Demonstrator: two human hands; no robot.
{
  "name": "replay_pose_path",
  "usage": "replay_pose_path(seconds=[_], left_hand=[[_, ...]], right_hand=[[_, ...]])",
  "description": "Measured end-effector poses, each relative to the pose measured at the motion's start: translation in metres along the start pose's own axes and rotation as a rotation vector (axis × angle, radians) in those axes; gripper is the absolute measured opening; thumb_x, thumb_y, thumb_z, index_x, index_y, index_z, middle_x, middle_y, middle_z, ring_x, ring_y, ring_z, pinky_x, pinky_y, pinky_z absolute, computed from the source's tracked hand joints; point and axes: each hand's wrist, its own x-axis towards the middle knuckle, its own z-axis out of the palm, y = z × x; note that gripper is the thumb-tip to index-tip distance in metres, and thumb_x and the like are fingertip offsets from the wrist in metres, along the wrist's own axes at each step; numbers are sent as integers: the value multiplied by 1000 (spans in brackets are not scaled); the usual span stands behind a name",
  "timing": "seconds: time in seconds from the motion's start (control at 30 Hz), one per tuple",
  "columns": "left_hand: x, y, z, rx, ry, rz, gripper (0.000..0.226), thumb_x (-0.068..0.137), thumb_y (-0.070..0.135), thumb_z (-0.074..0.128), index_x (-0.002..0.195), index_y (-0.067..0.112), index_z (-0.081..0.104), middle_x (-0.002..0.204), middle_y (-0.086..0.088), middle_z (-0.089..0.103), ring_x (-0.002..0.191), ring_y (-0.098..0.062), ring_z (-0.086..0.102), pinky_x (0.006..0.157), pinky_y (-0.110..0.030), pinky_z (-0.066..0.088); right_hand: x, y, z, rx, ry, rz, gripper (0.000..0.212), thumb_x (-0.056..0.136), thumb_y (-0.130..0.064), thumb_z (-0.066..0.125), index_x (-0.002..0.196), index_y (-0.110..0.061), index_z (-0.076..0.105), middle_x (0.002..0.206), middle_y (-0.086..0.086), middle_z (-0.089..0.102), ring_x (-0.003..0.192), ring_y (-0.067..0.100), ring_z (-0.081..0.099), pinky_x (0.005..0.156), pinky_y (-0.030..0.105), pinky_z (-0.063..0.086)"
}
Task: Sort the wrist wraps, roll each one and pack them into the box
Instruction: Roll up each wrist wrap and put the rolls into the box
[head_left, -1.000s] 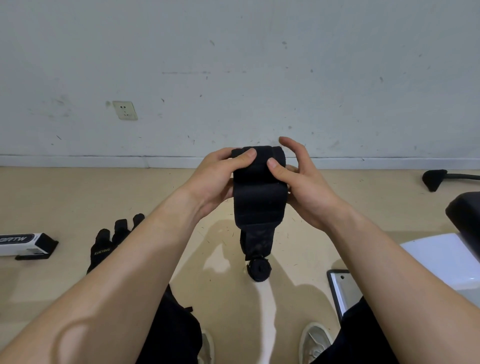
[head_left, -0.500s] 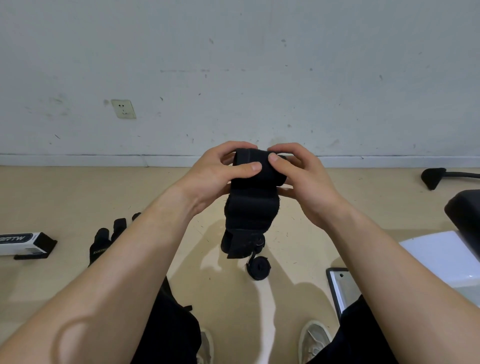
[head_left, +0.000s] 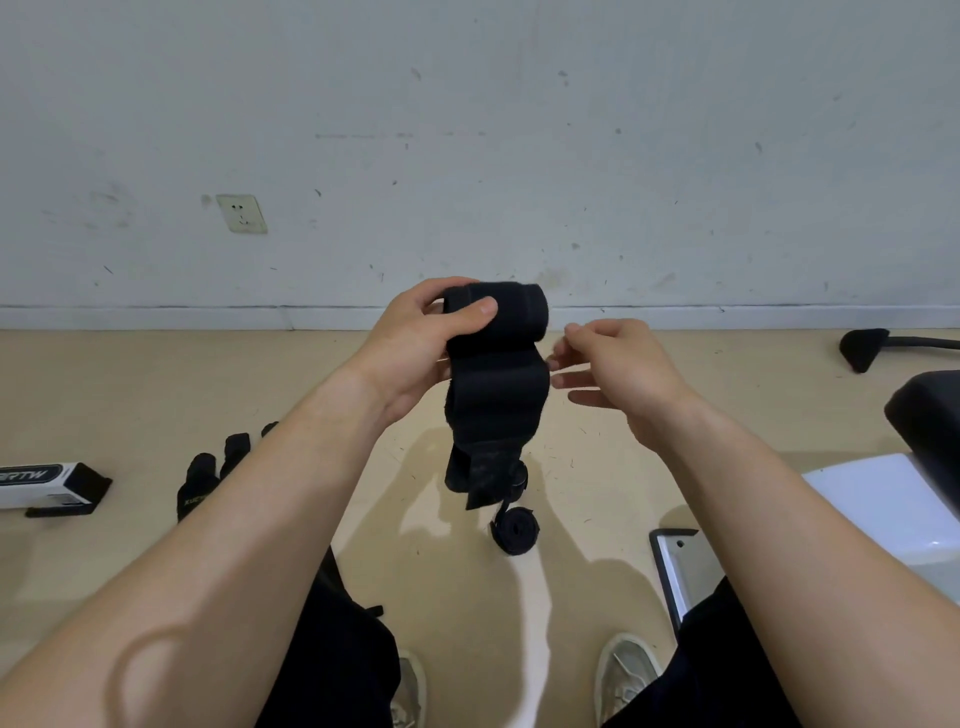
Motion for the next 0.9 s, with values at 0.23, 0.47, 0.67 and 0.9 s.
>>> replay_pose_path(seconds=[0.23, 0.47, 0.67, 0.9], left_hand=[[9, 0, -5, -221, 148, -16, 41, 97, 13, 72, 135, 5, 60, 118, -7, 72, 105, -25, 74, 84, -39, 64], [10, 3, -11, -281, 265, 47, 40, 96, 12, 72, 134, 5, 60, 116, -6, 72, 104, -24, 74, 80, -36, 63], [6, 6, -5, -284, 166, 72, 37, 98, 12, 69, 134, 4, 62, 114, -5, 71, 99, -23, 73, 78, -32, 61], [4, 7, -9, -344, 147, 107, 30, 101, 11, 64, 129, 1, 66, 112, -6, 73, 92, -15, 75, 81, -31, 61]], right_hand=[[-6, 0, 13, -3, -241, -32, 38, 103, -46, 49, 107, -19, 74, 102, -2, 78, 91, 18, 73, 86, 36, 57], [-4, 7, 12, -190, -300, 14, 14, 96, -26, 71, 92, -13, 69, 78, -1, 74, 71, 16, 69, 69, 28, 57], [0, 11, 13, -190, -348, 69, 58, 90, -18, 77, 138, -30, 47, 86, 0, 78, 71, 17, 73, 69, 34, 60], [2, 13, 14, -250, -379, 45, 26, 92, -23, 74, 118, -23, 70, 82, -7, 71, 68, 13, 62, 76, 32, 55]])
